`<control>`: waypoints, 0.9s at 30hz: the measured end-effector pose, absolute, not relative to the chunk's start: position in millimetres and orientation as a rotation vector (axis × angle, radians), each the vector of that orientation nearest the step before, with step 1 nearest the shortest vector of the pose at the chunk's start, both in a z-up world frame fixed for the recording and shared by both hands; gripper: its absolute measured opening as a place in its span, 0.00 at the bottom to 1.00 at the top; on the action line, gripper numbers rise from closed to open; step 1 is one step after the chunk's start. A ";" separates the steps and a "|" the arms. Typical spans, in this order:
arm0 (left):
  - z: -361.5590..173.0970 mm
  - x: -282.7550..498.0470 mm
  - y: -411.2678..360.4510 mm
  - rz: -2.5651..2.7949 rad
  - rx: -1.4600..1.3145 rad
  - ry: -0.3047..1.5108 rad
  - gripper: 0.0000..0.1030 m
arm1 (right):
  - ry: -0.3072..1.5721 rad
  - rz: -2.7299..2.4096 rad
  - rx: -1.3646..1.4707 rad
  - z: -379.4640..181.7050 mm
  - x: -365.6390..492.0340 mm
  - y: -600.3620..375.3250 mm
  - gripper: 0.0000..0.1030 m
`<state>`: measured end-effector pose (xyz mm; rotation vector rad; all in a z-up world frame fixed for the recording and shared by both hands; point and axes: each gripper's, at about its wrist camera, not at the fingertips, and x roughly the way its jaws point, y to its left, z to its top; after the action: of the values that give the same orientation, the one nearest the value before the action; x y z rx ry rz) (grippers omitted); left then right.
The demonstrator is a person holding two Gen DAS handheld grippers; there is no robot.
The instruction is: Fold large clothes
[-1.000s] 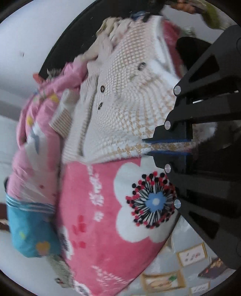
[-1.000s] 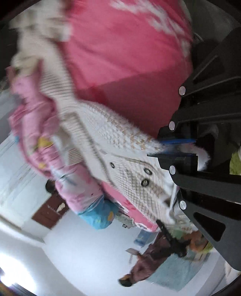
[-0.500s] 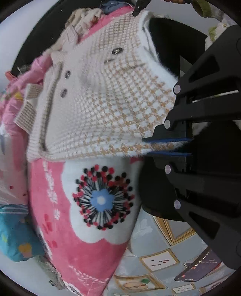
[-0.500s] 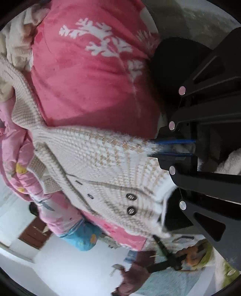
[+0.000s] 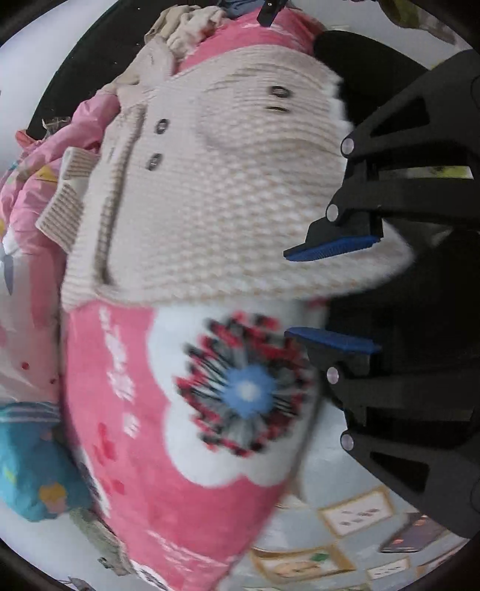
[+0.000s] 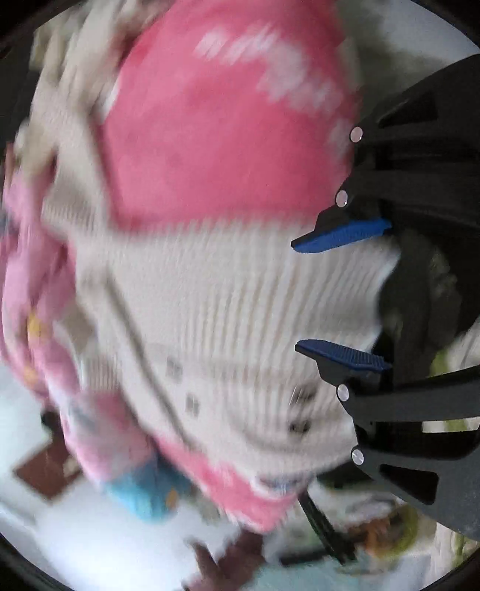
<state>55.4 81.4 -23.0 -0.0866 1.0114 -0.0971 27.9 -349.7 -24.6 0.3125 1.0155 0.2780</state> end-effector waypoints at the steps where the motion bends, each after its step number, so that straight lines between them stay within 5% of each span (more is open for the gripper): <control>1: -21.7 63.3 75.2 -0.099 -0.072 0.994 0.34 | 1.019 0.285 0.281 -27.5 37.7 -334.7 0.47; 9: -57.4 117.2 19.7 -0.137 0.037 1.083 0.47 | 1.123 0.353 0.025 -77.2 98.6 -269.3 0.48; 18: -14.6 182.5 35.1 -0.097 0.048 0.919 0.47 | 0.982 0.310 0.259 -9.5 191.1 -362.1 0.53; 25: -52.3 274.3 21.3 0.067 0.284 0.953 0.49 | 0.968 0.162 0.314 -31.5 305.9 -396.0 0.52; 27: -57.2 283.2 21.8 0.096 0.305 0.931 0.49 | 1.004 0.166 0.292 -45.0 324.6 -388.1 0.43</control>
<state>283.2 21.8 -57.2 0.3049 0.9309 0.0957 324.6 -388.1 -45.0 0.2919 1.0040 0.1661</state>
